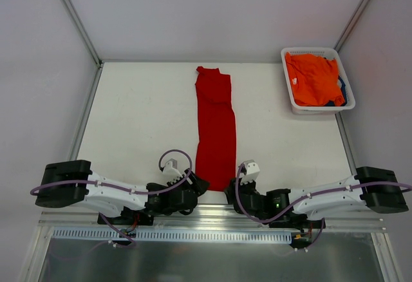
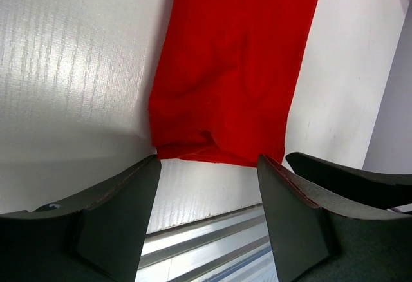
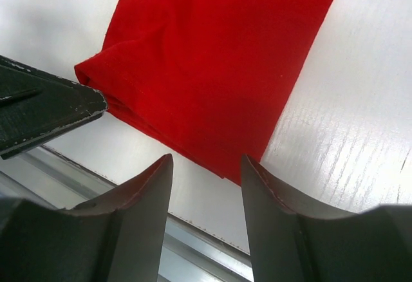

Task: Fold and stack the t-shirts
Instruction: Fold the tshirt

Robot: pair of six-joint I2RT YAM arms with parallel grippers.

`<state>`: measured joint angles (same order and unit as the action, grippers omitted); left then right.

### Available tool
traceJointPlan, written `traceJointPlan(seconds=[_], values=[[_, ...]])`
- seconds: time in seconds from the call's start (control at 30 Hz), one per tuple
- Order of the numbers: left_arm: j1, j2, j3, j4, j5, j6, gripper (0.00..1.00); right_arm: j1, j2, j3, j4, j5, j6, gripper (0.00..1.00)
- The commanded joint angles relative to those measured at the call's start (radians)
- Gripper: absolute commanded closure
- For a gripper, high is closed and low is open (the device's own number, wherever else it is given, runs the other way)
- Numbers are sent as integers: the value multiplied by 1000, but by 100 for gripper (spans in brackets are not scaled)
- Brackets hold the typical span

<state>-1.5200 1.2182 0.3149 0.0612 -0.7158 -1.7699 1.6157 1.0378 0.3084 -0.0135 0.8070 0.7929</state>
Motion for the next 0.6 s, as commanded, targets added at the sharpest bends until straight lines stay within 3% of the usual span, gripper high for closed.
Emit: traceJointPlan(seconds=[0.0, 0.57], values=[[-11, 81, -60, -334, 93, 17, 34, 7, -35, -15, -22, 31, 28, 51], [-9, 112, -39, -385, 99, -25, 34, 13, 76, -60, 109, -5, 80, 51]])
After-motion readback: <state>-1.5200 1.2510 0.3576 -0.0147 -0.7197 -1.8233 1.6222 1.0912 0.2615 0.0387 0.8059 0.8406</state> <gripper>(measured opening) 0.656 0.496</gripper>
